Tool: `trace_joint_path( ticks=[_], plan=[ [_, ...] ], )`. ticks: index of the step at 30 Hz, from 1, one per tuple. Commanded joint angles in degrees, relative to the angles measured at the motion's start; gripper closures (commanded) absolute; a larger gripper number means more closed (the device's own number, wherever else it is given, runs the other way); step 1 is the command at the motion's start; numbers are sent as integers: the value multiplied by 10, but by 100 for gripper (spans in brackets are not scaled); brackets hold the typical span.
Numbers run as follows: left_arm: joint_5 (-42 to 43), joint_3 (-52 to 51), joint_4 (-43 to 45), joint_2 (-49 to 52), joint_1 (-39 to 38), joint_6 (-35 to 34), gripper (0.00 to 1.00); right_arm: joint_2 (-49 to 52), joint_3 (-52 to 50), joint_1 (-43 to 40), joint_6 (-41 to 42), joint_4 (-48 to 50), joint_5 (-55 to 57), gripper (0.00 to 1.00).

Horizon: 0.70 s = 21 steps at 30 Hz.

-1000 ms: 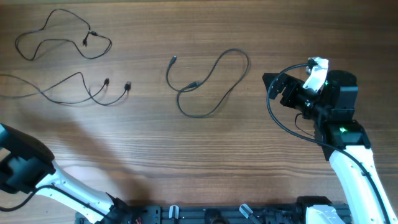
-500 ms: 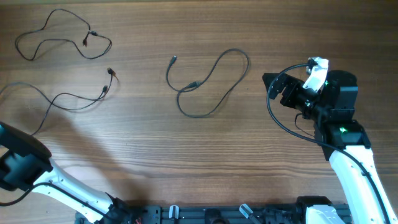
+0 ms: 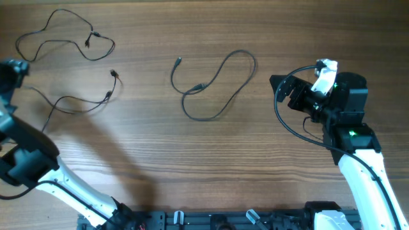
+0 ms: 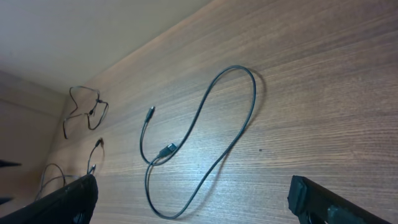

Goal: Untangle cables

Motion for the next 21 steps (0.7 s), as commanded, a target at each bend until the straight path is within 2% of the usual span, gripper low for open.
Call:
trace_joint_path(
  ticks=[1,5,9,14,19,20,21],
  plan=[
    [-31,-9,-3,9,66,-71,0,2,12,3,2,0,14,0],
    [-121,-43,7,9,101,-71,2,2,12,3,2,0,37,0],
    [-140,-106,73,9,108,-54,20,2,12,3,3,2,36,0],
    [-172,-197,175,9,107,-49,31,2,12,3,3,-4,33,0],
    [-204,-226,219,9,110,-19,39,2,12,3,4,-4,33,0],
    [-204,-226,221,9,110,-19,41,2,12,3,4,-4,33,0],
    [-204,-226,221,9,110,-19,48,2,12,3,4,-4,33,0]
  ],
)
